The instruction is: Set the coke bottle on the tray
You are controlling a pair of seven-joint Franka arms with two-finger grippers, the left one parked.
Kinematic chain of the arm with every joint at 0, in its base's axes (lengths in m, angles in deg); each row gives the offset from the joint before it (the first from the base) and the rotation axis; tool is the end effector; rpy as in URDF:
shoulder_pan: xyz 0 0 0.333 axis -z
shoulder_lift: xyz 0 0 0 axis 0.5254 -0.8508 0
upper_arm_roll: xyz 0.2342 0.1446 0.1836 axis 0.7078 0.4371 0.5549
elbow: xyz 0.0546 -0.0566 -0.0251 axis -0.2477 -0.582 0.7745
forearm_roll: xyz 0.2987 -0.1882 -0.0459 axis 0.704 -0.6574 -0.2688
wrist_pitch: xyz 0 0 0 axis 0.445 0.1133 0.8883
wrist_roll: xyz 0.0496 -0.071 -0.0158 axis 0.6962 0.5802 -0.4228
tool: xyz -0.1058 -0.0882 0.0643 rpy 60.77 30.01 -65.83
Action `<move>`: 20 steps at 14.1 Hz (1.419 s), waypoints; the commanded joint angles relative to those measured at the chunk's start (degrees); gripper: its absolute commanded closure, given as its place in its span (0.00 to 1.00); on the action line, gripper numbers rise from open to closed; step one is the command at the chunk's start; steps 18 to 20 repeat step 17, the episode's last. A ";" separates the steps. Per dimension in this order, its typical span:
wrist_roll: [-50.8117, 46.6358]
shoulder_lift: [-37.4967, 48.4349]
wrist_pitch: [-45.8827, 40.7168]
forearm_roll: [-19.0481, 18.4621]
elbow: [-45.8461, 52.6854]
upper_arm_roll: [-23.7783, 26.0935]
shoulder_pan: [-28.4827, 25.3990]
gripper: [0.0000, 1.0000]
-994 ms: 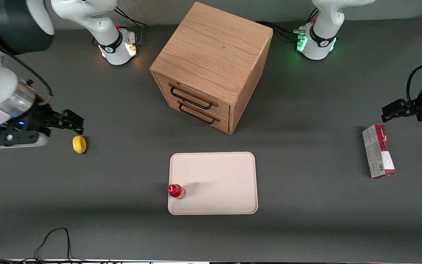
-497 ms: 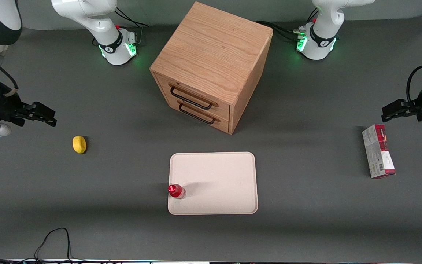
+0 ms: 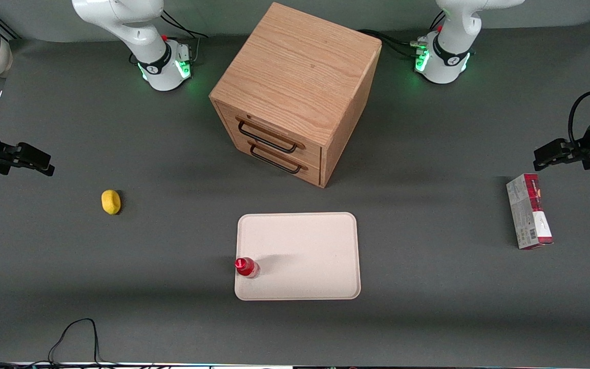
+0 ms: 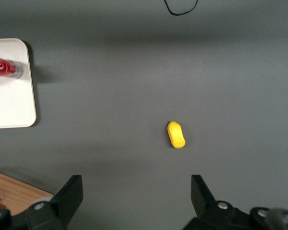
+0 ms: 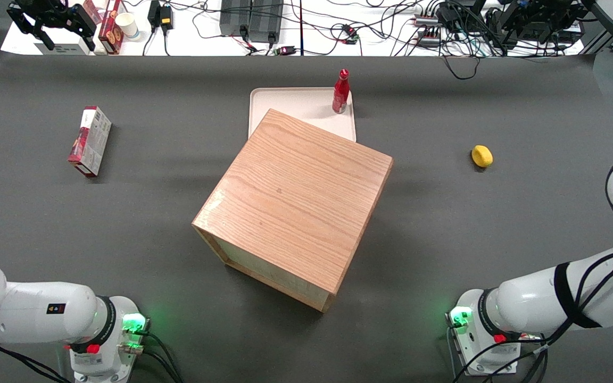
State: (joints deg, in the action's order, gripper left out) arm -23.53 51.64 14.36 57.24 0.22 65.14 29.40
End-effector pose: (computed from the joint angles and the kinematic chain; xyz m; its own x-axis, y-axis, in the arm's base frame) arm 0.5462 -0.0148 0.5822 0.9990 -0.0441 0.0119 -0.0445 -0.9982 0.0391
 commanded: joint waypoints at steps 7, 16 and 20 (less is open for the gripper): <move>1.96 1.67 -1.34 0.40 -1.22 -0.24 -0.60 0.00; 2.14 1.50 -3.45 1.19 -1.39 -0.42 -0.43 0.00; 2.14 1.59 -3.45 1.19 -1.39 -0.42 -0.43 0.00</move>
